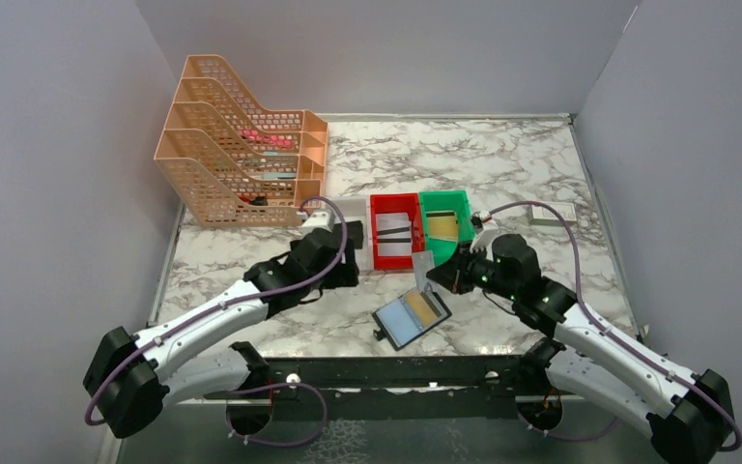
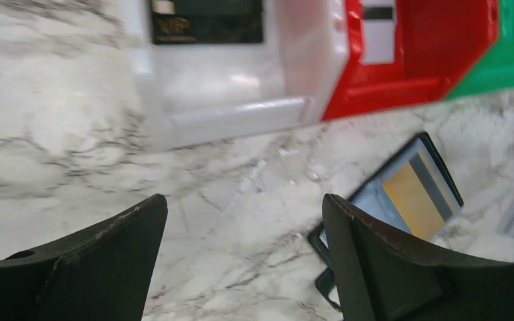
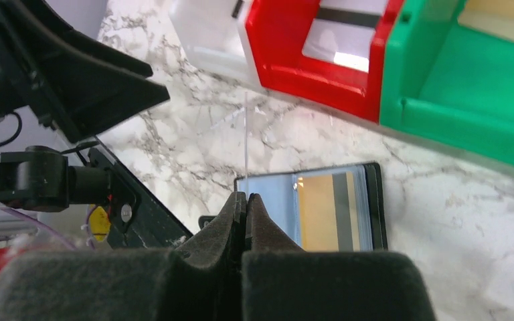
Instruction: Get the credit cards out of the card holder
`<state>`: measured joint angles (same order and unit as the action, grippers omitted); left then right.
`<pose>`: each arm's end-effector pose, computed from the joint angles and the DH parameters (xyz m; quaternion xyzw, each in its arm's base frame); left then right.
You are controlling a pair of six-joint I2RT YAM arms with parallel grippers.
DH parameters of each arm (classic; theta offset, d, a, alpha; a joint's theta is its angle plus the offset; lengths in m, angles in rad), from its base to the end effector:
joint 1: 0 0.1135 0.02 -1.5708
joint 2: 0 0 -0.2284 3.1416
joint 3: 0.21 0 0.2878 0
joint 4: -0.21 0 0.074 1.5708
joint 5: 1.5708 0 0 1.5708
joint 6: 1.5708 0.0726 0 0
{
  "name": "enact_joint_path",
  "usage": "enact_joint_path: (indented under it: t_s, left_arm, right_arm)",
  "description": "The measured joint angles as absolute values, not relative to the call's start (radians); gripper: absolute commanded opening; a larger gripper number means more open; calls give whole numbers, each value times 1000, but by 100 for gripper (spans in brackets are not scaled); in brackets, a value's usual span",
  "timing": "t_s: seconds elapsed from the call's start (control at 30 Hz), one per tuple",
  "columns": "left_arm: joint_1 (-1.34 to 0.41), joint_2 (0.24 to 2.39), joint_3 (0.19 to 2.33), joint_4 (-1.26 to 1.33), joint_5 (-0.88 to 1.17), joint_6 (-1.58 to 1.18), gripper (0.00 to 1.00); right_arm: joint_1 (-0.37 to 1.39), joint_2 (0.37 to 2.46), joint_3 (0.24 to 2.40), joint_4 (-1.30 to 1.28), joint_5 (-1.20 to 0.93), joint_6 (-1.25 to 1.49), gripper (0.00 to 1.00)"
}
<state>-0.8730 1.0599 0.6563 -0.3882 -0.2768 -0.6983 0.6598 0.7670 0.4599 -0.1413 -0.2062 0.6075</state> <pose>0.2027 -0.2108 0.1550 0.0278 0.9173 -0.1758 0.3561 0.2064 0.1789 0.1812 -0.0768 0.8404 0.3837 0.3750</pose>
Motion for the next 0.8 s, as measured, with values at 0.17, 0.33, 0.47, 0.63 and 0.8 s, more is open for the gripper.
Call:
enact_joint_path:
  t_s: [0.17,0.33,0.47,0.63,0.8]
  left_arm:
    - [-674,947,665,-492,-277,-657,94]
    - [-595,853,666,-552,-276,-615,95]
    - [-594,828,666,-578,-273,-583,95]
    - [-594,822,666,-580,-272,-560,95]
    - [-594,817,666,-583,-270,-551,95]
  right_arm:
    - [660,853,534,-69,-207,549,1]
    - [660,999,629,2,-182,443,1]
    - [660,1169,703,63,-139,302,2]
    - [666,1385,807,92,-86,70,1]
    - [688,1506,844,151,-57,-224,1]
